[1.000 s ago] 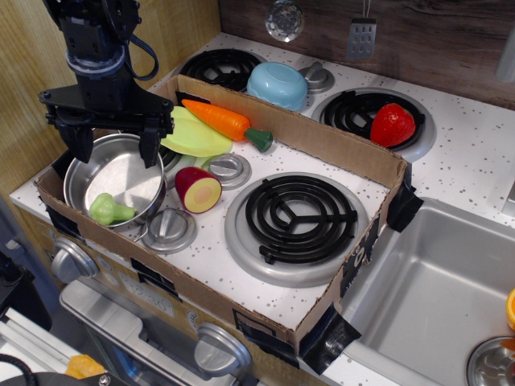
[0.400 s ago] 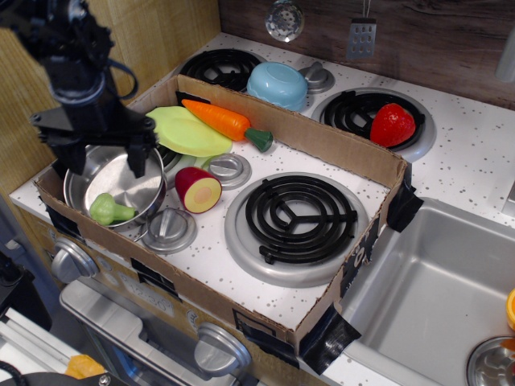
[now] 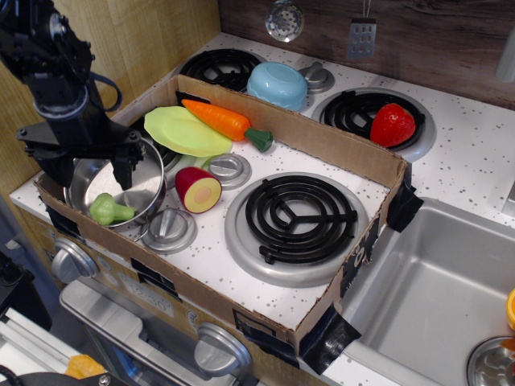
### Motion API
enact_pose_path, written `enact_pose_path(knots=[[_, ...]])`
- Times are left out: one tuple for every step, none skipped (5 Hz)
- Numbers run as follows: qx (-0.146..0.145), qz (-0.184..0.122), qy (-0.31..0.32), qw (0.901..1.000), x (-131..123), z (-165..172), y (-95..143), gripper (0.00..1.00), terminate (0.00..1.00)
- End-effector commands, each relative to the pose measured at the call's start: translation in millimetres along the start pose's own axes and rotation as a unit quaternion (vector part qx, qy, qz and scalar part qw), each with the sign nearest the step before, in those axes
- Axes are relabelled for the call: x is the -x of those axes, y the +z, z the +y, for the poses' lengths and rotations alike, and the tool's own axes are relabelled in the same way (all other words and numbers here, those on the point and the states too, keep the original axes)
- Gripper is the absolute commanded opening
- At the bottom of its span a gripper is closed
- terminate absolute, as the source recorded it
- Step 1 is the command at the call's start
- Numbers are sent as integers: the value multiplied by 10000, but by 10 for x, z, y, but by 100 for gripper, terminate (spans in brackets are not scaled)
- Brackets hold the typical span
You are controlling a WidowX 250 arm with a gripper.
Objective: Take broccoli out of pan
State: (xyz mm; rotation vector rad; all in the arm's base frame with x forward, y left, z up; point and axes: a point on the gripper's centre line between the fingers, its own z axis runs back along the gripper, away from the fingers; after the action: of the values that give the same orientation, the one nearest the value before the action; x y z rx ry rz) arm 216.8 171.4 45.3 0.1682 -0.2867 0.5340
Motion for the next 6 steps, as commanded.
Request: enact_pose_path(knots=[[64,-37,13,10000,56,-48,-12,100,0],[78,-30,-25,10000,76,-92,-26,100,0],[208,13,-9,9998,116,-106,-112,100,0],[266,57,-41,9996,123,-118,-147,100,0],[372,71,-46,9993,134,-133,-208,100,0],[327,115,-89,9994,112,-123,-189,0,0]])
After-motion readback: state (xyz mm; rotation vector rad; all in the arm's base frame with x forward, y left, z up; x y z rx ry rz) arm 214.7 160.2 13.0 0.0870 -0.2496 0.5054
